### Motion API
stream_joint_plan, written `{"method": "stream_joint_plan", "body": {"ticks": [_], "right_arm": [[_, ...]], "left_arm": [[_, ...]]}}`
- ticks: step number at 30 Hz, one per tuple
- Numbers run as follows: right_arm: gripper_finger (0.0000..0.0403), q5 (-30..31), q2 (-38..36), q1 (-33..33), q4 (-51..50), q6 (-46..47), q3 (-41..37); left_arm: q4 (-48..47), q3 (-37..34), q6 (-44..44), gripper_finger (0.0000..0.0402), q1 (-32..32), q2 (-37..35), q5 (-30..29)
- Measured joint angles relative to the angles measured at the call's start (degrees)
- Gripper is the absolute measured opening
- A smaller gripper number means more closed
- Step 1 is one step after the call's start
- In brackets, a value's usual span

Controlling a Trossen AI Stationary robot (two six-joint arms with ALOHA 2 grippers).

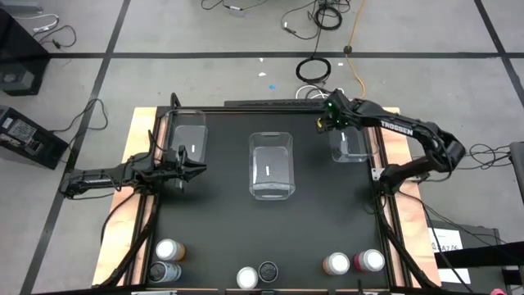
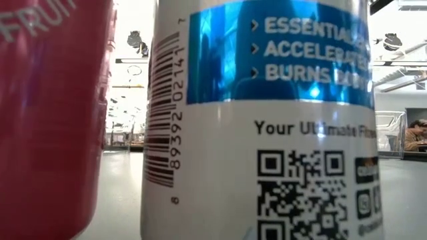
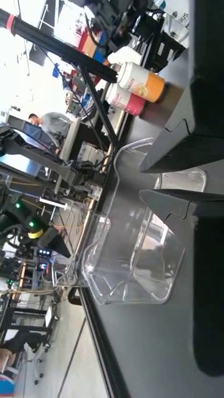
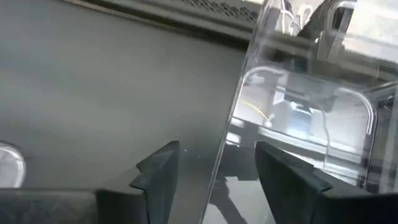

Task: Sort soda cans
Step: Move the right transparent bin to the middle right of the table

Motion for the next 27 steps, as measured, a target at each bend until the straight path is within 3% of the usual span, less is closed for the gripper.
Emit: {"method": "stream_joint_plan", "body": {"ticks": [4,8,16,21,27], "right_arm": [[0.0207,-2.54,2.72,-0.36,1.06,-0.27,0.0],[0.0178,-2.81,6.13,-0.46,0.42,3.09,0.0],[0.0017,-2.89,7.77,-0.22,-0.6,6.03,0.0],[0.0004,-5.33,6.71,2.36,-0.83,9.54,0.0],[0.0002,-5.31,6.14,10.4,-0.61,17.01,0.0]], "left_arm": [[0.0,0.0,0.0,0.0063,0.0,-0.01,0.0],[0.0,0.0,0.0,0.0063,0.0,0.0,0.0],[0.0,0.0,0.0,0.0063,0.0,-0.01,0.0],[0.0,0.0,-0.02,0.0063,0.0,-0.02,0.0],[0.0,0.0,0.0,0.0063,0.0,-0.02,0.0]]}}
